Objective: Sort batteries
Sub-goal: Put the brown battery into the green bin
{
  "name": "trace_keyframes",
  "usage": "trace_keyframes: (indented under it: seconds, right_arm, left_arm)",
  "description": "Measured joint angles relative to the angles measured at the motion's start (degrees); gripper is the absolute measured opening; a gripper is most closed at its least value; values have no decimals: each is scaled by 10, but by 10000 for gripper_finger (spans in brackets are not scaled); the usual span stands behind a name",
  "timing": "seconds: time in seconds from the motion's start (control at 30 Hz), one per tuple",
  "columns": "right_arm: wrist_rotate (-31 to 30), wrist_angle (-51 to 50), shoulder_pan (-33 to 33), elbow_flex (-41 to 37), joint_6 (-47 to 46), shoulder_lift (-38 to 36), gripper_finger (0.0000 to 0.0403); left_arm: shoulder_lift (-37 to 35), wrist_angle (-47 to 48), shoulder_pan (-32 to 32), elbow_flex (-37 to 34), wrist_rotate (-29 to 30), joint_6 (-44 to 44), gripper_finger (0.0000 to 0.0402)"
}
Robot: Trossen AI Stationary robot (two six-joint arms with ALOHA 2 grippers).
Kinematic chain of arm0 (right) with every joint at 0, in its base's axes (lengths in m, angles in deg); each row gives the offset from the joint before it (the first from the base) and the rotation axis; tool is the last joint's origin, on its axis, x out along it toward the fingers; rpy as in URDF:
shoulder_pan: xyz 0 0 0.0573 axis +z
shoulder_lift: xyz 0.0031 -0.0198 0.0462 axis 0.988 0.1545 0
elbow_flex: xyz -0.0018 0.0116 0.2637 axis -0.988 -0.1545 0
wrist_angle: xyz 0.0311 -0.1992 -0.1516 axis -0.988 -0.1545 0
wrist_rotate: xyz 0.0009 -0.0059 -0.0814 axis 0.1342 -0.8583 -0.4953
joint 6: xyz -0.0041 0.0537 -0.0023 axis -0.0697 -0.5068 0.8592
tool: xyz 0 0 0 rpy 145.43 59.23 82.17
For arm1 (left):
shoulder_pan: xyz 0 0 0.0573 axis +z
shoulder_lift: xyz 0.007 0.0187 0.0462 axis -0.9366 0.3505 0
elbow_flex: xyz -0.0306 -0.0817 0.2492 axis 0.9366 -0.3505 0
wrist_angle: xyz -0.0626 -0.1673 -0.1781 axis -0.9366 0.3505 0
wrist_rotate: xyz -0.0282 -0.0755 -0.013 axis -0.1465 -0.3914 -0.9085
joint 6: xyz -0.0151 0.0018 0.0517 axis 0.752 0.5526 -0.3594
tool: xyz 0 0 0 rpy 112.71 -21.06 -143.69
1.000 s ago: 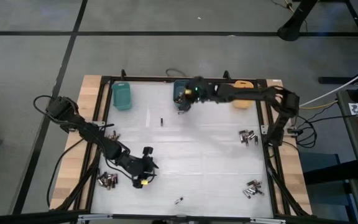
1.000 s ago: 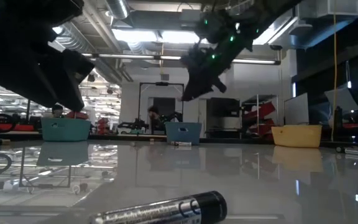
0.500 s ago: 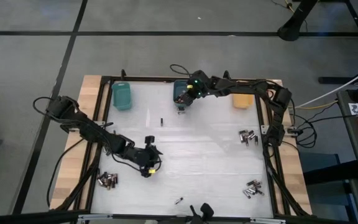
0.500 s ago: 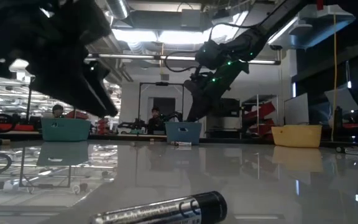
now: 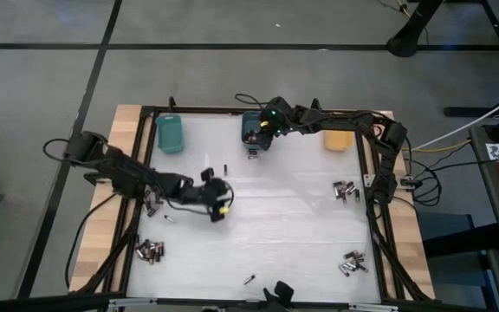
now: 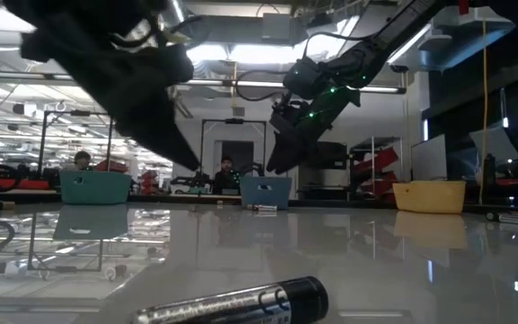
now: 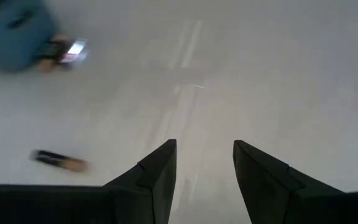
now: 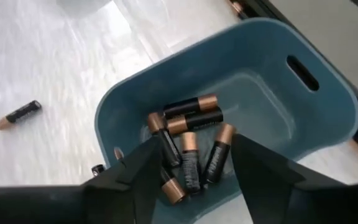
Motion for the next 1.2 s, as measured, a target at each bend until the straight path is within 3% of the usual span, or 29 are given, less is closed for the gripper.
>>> trace_keyframes:
  seconds: [0.3,0.57,0.73,0.9,1.1,1.2]
  right_arm:
    - [5,-3,0,0,73,-7,166]
    - [40,-6,0,0,100,-84,136]
    - [88,-22,1,-16,97,-136,136]
    - [120,-15,25,-95,77,-208,136]
    - [113,63,105,-228,61,-312,136]
    - [63,81,138,-237,68,-350,136]
  left_arm:
    - [-106,97,134,1,1,13,148]
    - [-176,175,202,1,2,14,148]
    - [-164,171,228,1,-64,-12,148]
    - [-137,172,233,1,-95,-95,148]
    - [-107,120,214,1,-149,-202,148]
    - [-79,81,212,1,-145,-206,148]
